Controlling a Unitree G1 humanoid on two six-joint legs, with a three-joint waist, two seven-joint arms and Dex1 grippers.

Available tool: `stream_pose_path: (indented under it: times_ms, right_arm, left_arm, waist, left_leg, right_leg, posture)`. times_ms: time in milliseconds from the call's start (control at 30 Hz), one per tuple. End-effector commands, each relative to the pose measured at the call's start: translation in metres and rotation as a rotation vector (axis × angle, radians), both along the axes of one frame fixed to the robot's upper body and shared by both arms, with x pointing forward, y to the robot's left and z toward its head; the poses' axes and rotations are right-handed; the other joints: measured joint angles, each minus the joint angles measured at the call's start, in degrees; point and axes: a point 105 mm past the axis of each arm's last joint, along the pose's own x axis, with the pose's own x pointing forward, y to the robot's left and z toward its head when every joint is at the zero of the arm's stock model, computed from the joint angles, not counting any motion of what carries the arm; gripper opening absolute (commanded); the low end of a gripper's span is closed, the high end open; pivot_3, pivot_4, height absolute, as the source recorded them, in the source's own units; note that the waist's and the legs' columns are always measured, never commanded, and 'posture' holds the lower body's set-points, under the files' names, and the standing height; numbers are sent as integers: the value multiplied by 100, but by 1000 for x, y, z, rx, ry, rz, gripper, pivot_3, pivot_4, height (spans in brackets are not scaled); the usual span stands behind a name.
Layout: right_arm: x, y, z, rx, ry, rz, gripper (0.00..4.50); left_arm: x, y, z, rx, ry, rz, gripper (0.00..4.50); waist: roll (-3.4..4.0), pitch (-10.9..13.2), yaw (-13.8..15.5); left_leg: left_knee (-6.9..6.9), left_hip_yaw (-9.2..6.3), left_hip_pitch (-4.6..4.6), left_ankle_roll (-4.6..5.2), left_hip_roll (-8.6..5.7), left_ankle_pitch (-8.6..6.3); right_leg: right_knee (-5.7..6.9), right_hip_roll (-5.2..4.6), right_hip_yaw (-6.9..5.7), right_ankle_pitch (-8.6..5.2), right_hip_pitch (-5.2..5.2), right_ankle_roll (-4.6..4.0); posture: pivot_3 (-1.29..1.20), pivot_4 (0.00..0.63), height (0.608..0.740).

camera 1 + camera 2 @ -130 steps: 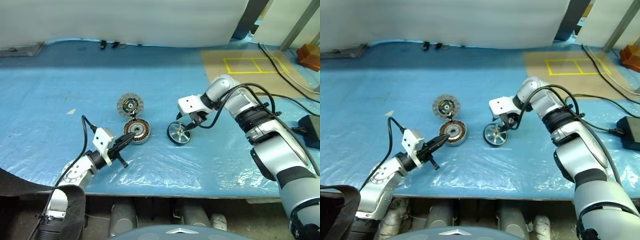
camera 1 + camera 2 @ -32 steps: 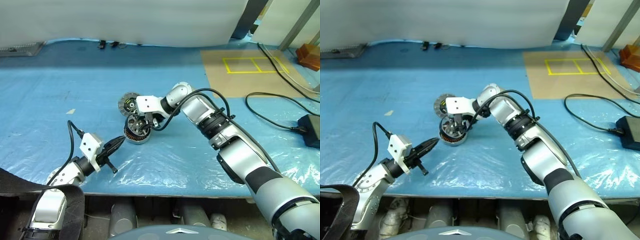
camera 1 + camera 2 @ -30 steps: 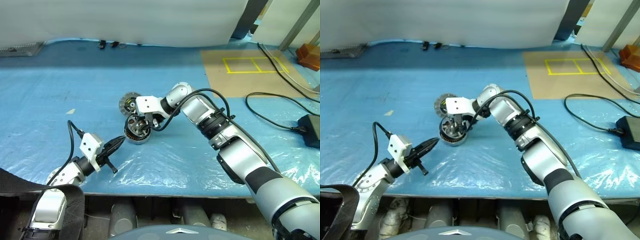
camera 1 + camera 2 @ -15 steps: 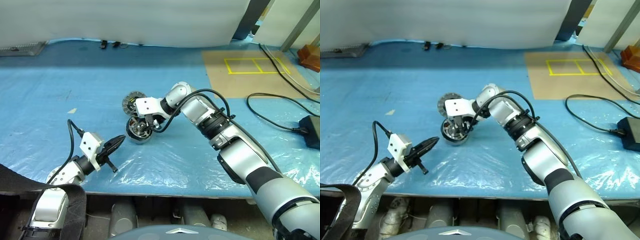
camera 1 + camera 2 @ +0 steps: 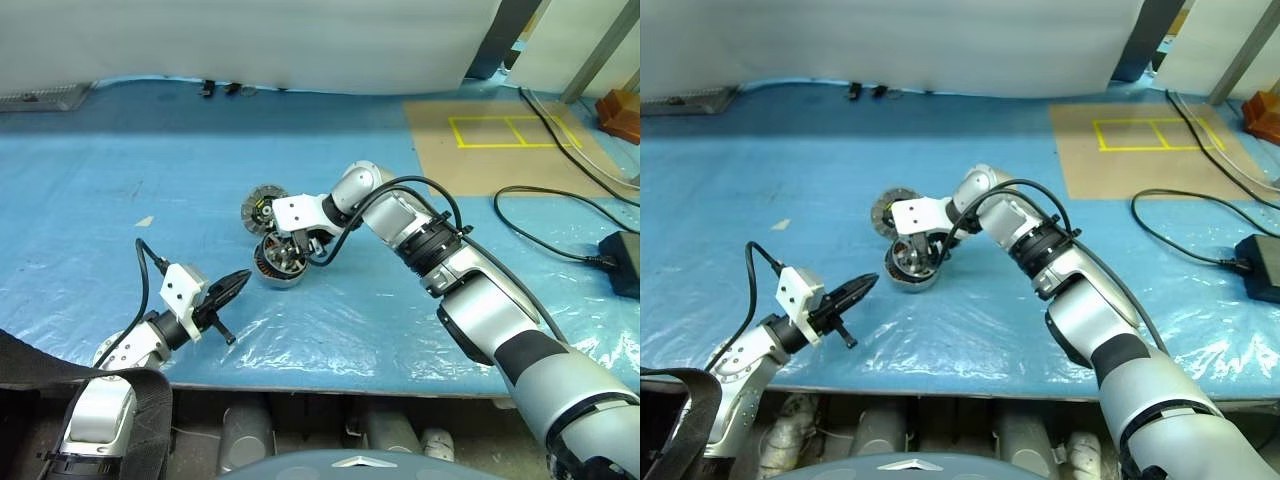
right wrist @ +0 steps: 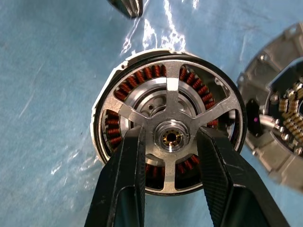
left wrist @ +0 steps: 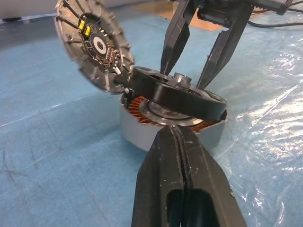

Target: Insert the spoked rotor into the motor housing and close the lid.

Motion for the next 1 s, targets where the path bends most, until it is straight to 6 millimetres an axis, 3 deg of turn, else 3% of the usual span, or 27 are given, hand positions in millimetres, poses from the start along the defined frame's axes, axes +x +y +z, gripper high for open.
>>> stream_pose_path:
  times_ms: [33,267,500,667,767,1000]
  right_arm:
    - [1,-1,5,-13,-15,4,1198]
    - [1,-1,3,-11,-22,10,1198]
    - [-4,12,19,89,9,25,3568]
    - [-11,11,35,163,67,29,3568]
    - [-16,15,45,246,133,11,2978]
    - [2,29,46,482,182,-194,481]
  left_arm:
    - [0,-3,6,-5,-24,-12,0]
    - [1,-4,7,-5,-25,-13,0]
    - [0,-3,7,-4,-24,-10,0]
    - [-1,-2,8,-3,-24,-7,0]
    - [0,-2,8,-6,-25,-5,0]
    - [0,8,16,-69,-53,64,0]
  waist:
    - [0,0,0]
    - [0,0,1]
    - [0,0,-4]
    - [0,0,-2]
    - [0,0,-3]
    - [1,1,-8]
  left_leg:
    - [0,0,-2,0,0,0]
    - [0,0,-6,0,0,0]
    - [0,0,-6,0,1,0]
    - [0,0,-9,0,1,0]
    - [0,0,-9,0,1,0]
    - [-1,1,-7,-1,2,0]
  right_leg:
    - [0,0,0,0,-2,0]
    - [-1,0,0,0,-4,0]
    - [-1,1,0,0,-7,0]
    - [0,1,0,0,-10,0]
    - [0,1,0,0,-10,0]
    - [0,1,0,0,-10,0]
  posture:
    - [0,150,740]
    - [0,150,740]
    - [0,150,740]
    - [0,150,740]
    - [0,150,740]
    - [0,150,740]
